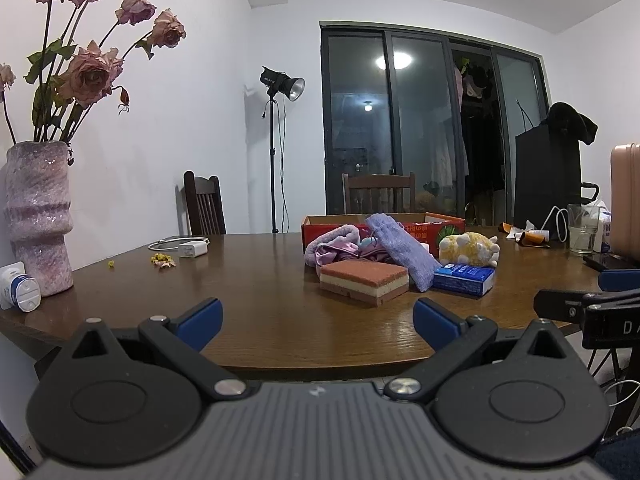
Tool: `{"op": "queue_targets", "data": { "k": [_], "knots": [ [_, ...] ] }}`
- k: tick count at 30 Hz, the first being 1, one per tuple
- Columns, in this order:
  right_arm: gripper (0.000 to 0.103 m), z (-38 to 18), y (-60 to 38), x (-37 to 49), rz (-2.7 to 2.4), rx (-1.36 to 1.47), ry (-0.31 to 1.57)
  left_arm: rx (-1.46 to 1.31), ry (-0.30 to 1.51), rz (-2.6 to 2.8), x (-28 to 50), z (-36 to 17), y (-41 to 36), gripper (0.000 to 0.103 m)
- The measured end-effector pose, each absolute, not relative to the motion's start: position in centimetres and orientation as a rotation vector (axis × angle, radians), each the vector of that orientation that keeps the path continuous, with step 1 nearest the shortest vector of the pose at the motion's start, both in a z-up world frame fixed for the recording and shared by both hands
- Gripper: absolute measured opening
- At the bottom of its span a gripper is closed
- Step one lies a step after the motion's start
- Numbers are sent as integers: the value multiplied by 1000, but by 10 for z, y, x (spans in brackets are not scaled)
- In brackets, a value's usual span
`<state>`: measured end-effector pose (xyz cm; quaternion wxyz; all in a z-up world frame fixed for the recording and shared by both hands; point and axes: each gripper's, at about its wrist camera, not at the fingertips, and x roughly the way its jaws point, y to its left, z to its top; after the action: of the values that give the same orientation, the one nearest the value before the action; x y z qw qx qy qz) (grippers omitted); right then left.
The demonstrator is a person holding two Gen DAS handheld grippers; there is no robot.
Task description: Organize soft objects
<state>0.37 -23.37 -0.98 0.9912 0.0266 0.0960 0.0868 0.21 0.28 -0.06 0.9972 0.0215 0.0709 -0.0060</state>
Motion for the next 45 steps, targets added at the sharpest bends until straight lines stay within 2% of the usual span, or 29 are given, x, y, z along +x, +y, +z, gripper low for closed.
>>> {"op": "queue_targets", "data": {
  "k": [45],
  "knots": [
    [103,-12,-234,4,184,59,199,40,151,-19,4,-1,1,103]
  ]
}}
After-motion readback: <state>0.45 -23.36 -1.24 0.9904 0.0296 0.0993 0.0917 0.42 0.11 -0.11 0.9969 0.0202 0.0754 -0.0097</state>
